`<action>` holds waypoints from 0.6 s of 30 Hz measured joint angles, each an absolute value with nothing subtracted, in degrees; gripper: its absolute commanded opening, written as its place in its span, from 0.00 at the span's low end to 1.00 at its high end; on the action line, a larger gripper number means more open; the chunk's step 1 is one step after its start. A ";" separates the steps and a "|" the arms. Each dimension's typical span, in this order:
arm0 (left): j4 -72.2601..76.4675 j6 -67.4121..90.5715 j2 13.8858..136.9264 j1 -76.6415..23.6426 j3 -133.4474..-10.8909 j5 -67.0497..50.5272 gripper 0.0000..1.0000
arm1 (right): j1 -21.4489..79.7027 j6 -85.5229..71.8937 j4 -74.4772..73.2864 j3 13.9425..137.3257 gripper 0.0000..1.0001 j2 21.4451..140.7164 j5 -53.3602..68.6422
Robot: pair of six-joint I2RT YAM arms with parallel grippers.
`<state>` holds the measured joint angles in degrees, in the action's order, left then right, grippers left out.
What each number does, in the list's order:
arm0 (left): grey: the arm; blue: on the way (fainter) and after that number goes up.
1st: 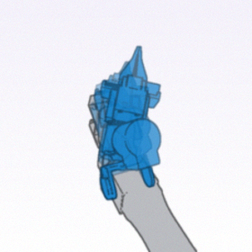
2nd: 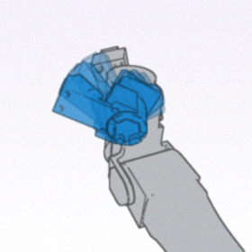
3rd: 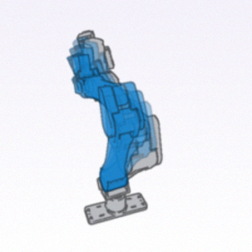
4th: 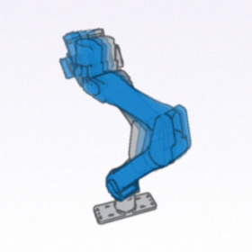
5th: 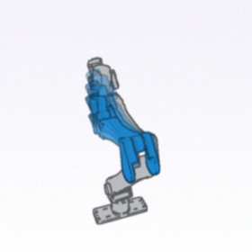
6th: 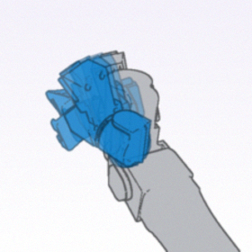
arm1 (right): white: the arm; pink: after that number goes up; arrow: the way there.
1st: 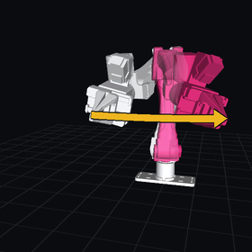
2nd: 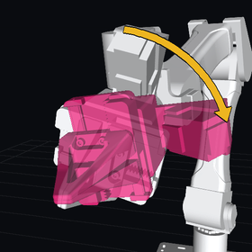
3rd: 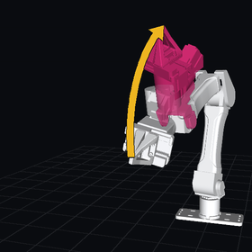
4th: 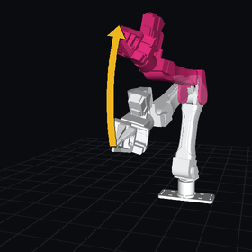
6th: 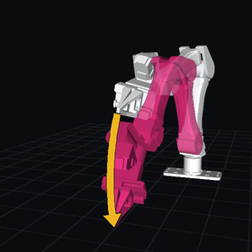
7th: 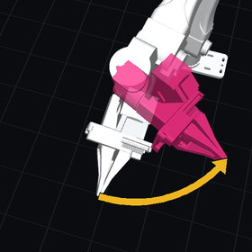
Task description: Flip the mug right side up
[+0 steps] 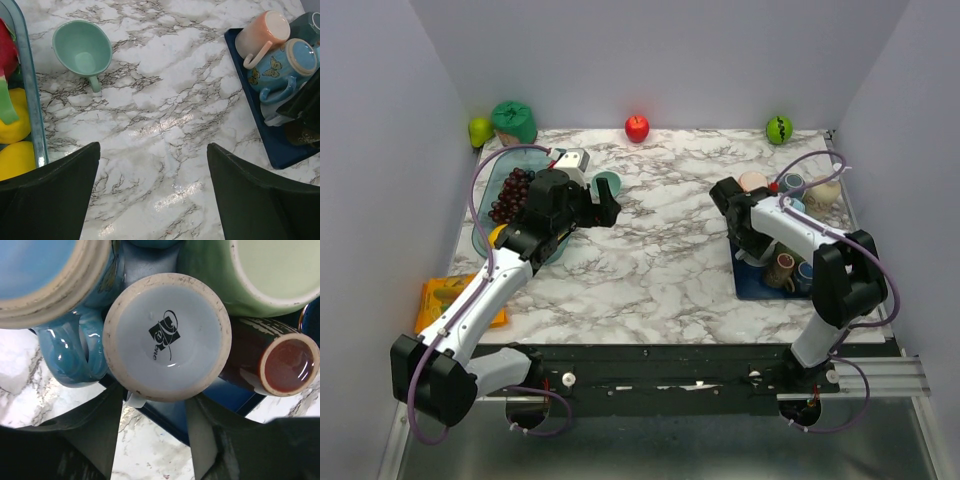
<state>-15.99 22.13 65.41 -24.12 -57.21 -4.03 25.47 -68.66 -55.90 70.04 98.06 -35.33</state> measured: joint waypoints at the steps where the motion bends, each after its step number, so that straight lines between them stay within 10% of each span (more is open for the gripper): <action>1: -15.99 22.11 65.49 -24.12 -57.21 -4.16 0.96 | 25.43 -68.38 -55.61 69.65 0.52 98.06 -35.31; 18: -15.97 22.13 65.60 -24.12 -57.10 -4.80 0.96 | 25.43 -65.36 -51.79 65.43 0.35 97.84 -34.72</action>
<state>-15.97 22.13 65.60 -24.12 -57.10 -4.80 25.43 -65.36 -51.79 65.43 97.84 -34.72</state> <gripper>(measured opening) 0.954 0.362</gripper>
